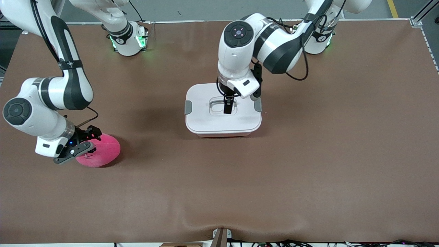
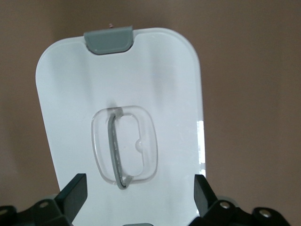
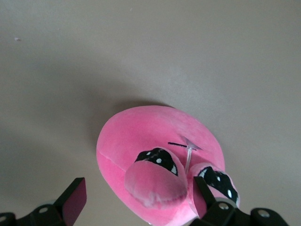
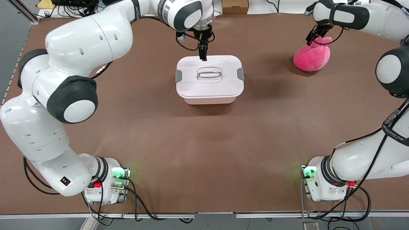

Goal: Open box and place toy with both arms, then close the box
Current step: 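Grasp the lid handle with the left gripper while the right gripper grasps the toy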

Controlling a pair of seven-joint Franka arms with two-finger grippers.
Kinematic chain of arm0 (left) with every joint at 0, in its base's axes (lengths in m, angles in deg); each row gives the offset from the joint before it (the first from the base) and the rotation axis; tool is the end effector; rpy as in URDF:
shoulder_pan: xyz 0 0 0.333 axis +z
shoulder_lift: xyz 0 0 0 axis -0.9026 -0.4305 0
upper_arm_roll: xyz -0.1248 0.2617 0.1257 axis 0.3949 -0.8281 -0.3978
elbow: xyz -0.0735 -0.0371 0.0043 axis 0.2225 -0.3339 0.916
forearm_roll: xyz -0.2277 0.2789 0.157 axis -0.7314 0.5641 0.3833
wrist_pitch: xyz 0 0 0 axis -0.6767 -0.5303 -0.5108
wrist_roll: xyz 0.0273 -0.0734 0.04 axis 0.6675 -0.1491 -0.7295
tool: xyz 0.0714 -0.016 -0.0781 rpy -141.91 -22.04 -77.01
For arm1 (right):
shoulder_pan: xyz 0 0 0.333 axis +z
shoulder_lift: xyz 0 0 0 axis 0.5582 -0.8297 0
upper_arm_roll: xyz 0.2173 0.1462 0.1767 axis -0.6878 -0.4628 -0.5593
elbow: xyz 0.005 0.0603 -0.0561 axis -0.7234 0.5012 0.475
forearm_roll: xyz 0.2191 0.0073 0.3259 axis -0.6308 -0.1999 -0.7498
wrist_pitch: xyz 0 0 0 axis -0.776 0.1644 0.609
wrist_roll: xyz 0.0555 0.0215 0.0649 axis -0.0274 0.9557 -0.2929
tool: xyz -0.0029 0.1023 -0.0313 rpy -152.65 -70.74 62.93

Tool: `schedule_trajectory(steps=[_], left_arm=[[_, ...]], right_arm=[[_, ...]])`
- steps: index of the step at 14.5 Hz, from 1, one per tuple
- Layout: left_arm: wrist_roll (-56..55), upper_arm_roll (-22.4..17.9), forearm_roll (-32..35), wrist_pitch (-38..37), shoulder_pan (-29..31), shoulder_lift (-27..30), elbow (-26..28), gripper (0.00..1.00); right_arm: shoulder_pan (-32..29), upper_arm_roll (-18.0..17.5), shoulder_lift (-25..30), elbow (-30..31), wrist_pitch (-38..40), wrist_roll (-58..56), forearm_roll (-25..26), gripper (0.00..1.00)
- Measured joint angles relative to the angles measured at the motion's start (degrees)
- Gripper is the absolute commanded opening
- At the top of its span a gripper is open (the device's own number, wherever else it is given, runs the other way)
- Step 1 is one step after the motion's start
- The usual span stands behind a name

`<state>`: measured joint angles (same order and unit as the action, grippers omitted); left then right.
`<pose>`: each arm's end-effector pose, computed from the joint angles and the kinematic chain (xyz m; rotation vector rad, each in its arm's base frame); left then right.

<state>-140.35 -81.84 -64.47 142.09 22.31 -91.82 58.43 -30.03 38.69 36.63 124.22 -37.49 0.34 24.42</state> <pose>0.4773 -0.5005 0.4379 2.2763 2.1074 -0.0726 0.6341 0.0023 0.3473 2.9517 0.8569 -0.0205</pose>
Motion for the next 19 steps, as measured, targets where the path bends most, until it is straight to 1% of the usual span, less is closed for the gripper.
schedule_trajectory(steps=[3, 5, 7, 9, 10, 11, 13, 14, 16, 17, 18, 19], left_arm=[[-4.22, 0.0, 0.0, 0.9, -1.21, -2.22, 0.45, 1.0], [-5.85, -0.01, 0.0, 1.77, -1.37, -2.62, 1.72, 1.0], [-6.66, -0.01, 0.0, 2.91, -1.39, -2.61, 3.56, 1.0], [-7.6, 0.0, 0.0, 4.44, -1.67, -2.62, 5.59, 1.0], [-8.02, 0.0, 0.0, 4.95, -2.03, -2.62, 6.43, 1.0], [-8.43, 0.0, 0.0, 5.23, -2.39, -2.61, 7.08, 1.0], [-8.85, 0.0, 0.0, 5.79, -2.77, -2.61, 7.84, 1.0], [-8.86, 0.0, 0.0, 6.32, -2.79, -2.61, 8.11, 0.87], [-8.86, -0.01, 0.0, 7.49, -2.79, -2.61, 8.64, 0.62], [-8.86, -0.01, 0.0, 7.91, -2.79, -2.61, 8.82, 0.57], [-8.86, -0.01, 0.0, 8.38, -2.79, -2.61, 8.94, 0.54], [-8.86, -0.01, 0.0, 8.93, -2.8, -2.61, 9.02, 0.49]], right_arm=[[0.09, 0.0, 0.01, 1.2, -0.39, 0.0, 0.14, 1.0], [0.1, 0.0, 0.01, 2.11, -0.62, 0.0, 0.15, 1.0], [0.1, 0.0, 0.01, 2.7, -0.75, -0.01, 0.18, 0.61], [0.11, 0.0, 0.01, 2.79, -1.25, -0.01, 0.2, 0.35], [0.11, 0.01, 0.01, 2.82, -1.57, -0.01, 0.21, 0.24], [0.11, 0.03, 0.01, 2.85, -1.75, -0.01, 0.21, 0.15], [0.11, 0.03, 0.01, 3.04, -2.23, -0.01, 0.22, 0.03], [0.11, 0.03, 0.01, 3.19, -2.74, -0.02, 0.26, 0.0], [0.11, 0.03, -0.02, 3.47, -4.12, -0.05, 1.12, 0.0], [0.11, 0.03, -0.03, 3.53, -4.65, -0.05, 1.78, 0.0], [0.11, 0.03, -0.03, 3.54, -4.84, -0.19, 2.4, 0.0], [0.1, 0.03, -0.03, 3.52, -4.88, -0.97, 2.69, 0.0]])
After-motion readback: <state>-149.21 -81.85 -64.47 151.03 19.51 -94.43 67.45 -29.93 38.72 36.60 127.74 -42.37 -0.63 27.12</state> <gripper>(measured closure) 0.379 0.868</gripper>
